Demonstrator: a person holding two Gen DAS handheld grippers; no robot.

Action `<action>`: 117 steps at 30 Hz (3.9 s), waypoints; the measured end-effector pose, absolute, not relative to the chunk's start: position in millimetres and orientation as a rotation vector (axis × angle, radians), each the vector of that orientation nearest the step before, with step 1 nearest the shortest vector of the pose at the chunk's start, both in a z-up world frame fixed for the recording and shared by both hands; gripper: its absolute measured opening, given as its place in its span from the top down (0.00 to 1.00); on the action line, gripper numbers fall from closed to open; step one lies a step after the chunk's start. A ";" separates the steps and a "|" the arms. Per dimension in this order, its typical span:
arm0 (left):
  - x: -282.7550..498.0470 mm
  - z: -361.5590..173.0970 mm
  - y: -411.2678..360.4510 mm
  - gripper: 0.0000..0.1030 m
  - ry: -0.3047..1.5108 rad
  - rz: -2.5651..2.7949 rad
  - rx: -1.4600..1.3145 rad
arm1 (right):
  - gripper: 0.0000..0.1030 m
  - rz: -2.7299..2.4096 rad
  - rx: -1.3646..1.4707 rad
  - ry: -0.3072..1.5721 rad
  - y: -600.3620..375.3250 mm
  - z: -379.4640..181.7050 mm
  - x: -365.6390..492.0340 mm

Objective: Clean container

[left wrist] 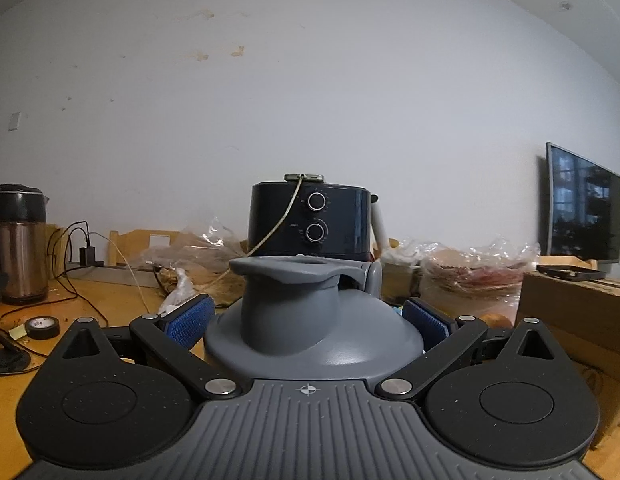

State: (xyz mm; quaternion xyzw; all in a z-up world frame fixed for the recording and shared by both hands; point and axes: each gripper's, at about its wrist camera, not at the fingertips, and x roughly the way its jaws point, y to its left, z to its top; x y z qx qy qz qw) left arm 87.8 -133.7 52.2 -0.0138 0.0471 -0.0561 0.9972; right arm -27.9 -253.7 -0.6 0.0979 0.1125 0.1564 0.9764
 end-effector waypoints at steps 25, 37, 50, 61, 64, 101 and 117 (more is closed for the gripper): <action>85.7 49.2 -141.7 0.08 0.097 -0.078 0.000 | 0.84 0.309 0.214 0.234 -256.0 -2.6 -27.1; 85.9 49.1 -140.0 0.08 0.098 -0.092 0.002 | 0.84 0.309 0.215 0.235 -254.9 -3.2 -28.7; 88.5 46.0 -128.2 0.08 0.087 -0.201 0.018 | 0.84 0.312 0.218 0.239 -254.6 -4.0 -27.3; 93.0 44.4 -116.2 0.08 0.081 -0.309 0.023 | 0.84 0.311 0.218 0.241 -253.3 -4.6 -26.9; 93.9 43.4 -113.7 0.08 0.080 -0.341 0.042 | 0.84 0.311 0.217 0.241 -253.3 -4.1 -26.4; 115.7 34.1 -70.8 0.08 0.061 -0.805 0.037 | 0.84 0.323 0.222 0.251 -253.3 -5.5 -21.4; 125.0 34.6 -63.0 0.08 0.077 -0.911 0.055 | 0.86 0.357 0.190 0.231 -245.9 -2.9 -15.7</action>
